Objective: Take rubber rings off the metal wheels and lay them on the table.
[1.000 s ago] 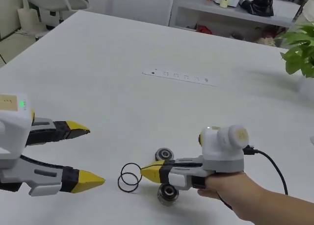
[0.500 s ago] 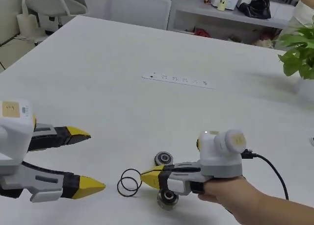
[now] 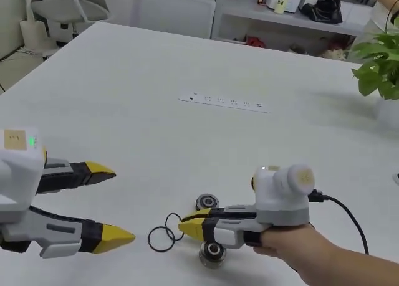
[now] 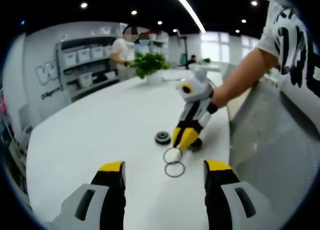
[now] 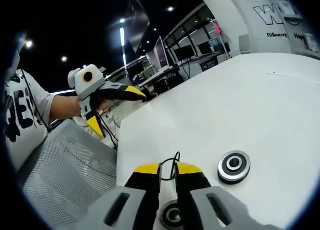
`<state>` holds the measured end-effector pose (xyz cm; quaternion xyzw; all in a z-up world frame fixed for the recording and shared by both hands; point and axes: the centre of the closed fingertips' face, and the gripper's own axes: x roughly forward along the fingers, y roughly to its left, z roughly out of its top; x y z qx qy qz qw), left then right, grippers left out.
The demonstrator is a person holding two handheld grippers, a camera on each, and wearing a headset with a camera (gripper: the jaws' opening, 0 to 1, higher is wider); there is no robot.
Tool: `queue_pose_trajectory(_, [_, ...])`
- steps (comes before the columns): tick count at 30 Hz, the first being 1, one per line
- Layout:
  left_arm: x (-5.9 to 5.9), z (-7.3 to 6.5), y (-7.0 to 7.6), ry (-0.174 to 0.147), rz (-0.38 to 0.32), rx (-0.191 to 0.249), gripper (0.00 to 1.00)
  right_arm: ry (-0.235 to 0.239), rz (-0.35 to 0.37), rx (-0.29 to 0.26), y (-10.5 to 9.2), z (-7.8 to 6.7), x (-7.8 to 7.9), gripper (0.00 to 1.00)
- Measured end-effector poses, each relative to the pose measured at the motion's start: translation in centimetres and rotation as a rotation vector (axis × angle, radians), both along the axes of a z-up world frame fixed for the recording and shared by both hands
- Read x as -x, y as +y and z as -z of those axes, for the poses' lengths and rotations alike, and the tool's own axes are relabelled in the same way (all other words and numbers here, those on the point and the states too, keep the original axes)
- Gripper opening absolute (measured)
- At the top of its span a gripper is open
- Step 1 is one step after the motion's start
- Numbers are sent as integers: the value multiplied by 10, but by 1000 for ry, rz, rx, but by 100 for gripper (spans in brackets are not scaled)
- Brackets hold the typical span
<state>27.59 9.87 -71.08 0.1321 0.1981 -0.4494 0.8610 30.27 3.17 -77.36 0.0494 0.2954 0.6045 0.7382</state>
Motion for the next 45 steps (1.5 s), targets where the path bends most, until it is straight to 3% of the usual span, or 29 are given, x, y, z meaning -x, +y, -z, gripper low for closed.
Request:
queue_pose_trajectory(26, [-7,-5,-3,-7,3,3,64,-41,63,-73,-9,-33,-15,22])
queue_pose_trajectory(45, [-26,-10,-26,-17,51,6,64,-85,135,-90,-40,-52,-35,26])
